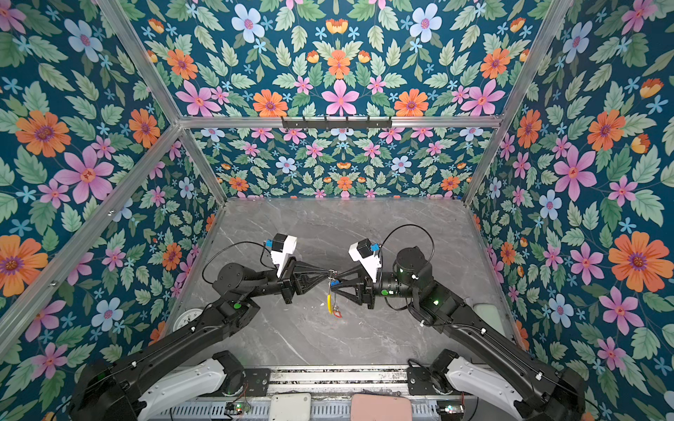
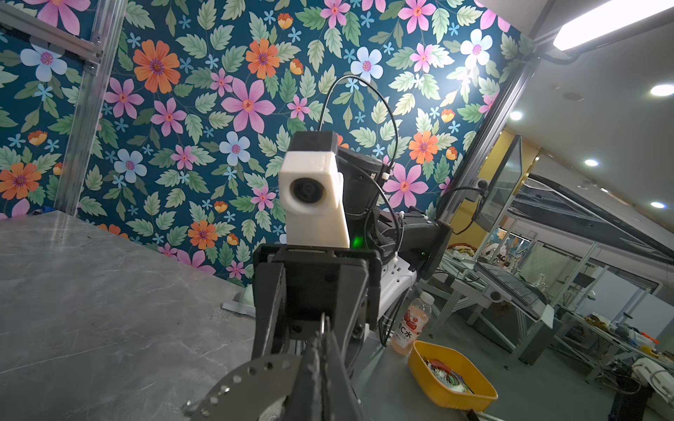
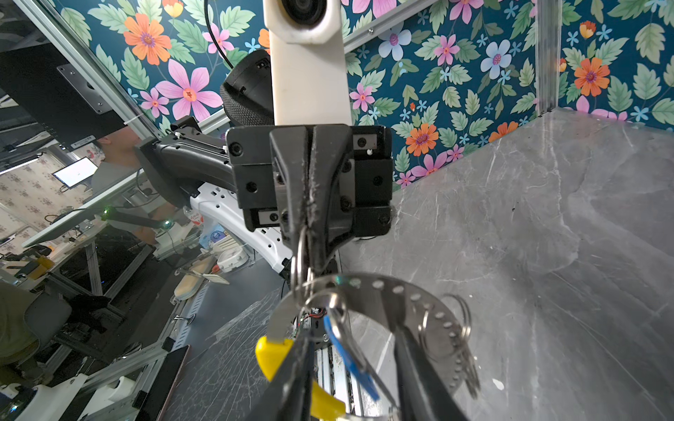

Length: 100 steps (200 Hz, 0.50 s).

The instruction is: Remove the keys from the keyring

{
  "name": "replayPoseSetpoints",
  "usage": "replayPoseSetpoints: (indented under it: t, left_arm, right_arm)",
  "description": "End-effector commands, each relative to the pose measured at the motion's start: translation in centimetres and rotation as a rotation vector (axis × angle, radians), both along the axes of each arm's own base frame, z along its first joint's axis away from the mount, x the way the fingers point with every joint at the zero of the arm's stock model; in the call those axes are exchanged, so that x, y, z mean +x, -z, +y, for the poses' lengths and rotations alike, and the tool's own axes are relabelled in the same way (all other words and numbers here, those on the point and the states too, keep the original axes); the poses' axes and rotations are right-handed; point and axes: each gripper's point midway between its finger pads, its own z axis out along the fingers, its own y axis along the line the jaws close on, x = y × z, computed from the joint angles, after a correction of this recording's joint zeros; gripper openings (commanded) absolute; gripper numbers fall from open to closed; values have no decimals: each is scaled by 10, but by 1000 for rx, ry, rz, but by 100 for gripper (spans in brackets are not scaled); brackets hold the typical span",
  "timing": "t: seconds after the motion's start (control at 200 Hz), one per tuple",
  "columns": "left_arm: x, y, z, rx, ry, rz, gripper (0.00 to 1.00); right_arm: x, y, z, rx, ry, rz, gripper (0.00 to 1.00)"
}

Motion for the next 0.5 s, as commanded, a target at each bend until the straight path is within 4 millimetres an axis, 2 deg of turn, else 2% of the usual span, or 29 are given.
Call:
replayPoseSetpoints:
  t: [0.0, 0.175, 0.495]
  left_arm:
    - [-3, -11, 5, -45, -7, -41, 0]
    - [2, -12, 7, -59, -43, -30, 0]
    - [6, -18, 12, -119, -86, -9, 0]
  right_arm:
    - [-2, -10, 2, 31, -16, -31, 23]
    - [-4, -10, 2, 31, -27, -29, 0]
    - [-10, -7, 5, 3, -73, -19, 0]
